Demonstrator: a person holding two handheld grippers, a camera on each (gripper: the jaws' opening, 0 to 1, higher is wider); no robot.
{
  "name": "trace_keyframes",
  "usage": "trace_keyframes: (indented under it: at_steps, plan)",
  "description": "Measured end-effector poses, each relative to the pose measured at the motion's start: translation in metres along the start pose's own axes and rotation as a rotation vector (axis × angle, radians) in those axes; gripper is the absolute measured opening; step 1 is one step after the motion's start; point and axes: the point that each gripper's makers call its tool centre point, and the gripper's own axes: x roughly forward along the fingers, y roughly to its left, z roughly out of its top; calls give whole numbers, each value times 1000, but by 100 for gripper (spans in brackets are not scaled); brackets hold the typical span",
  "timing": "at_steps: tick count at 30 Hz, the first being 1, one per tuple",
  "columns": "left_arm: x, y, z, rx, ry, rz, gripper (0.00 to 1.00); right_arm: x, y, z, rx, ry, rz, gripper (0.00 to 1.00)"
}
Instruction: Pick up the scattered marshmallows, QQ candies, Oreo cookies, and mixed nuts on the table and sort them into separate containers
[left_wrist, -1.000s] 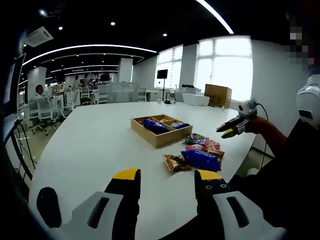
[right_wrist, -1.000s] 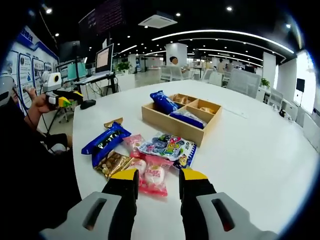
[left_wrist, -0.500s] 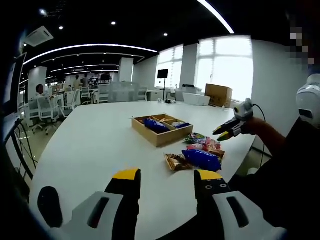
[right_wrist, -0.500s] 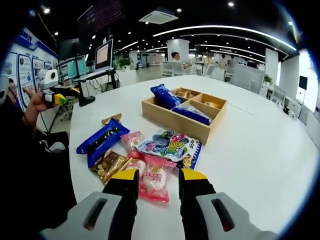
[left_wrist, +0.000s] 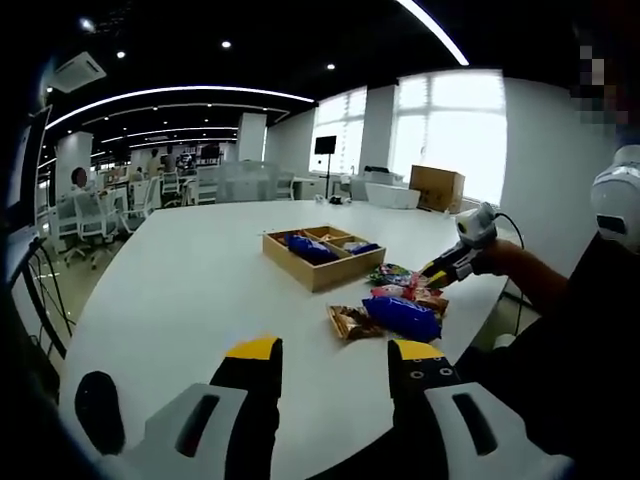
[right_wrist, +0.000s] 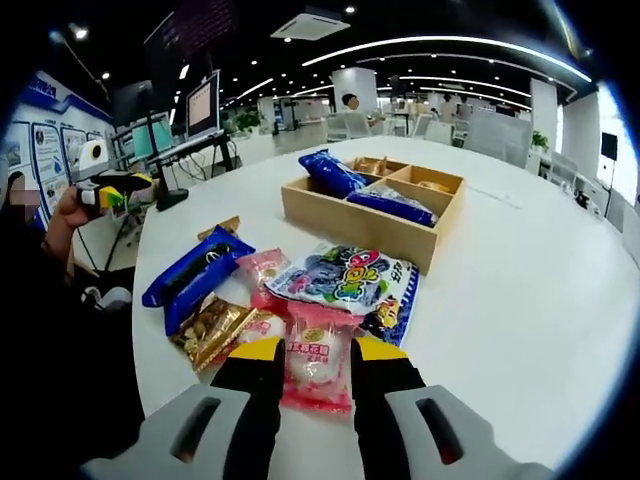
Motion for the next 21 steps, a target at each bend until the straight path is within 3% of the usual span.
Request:
trace_keyframes:
  at_steps: [5, 21]
  plan:
    - [-2, 2, -1, -6, 1, 12, 47, 3, 2, -6, -14, 11, -6, 22]
    - [-2, -1, -2, -11, 2, 8, 47, -13, 12, 2, -44, -35, 18, 16]
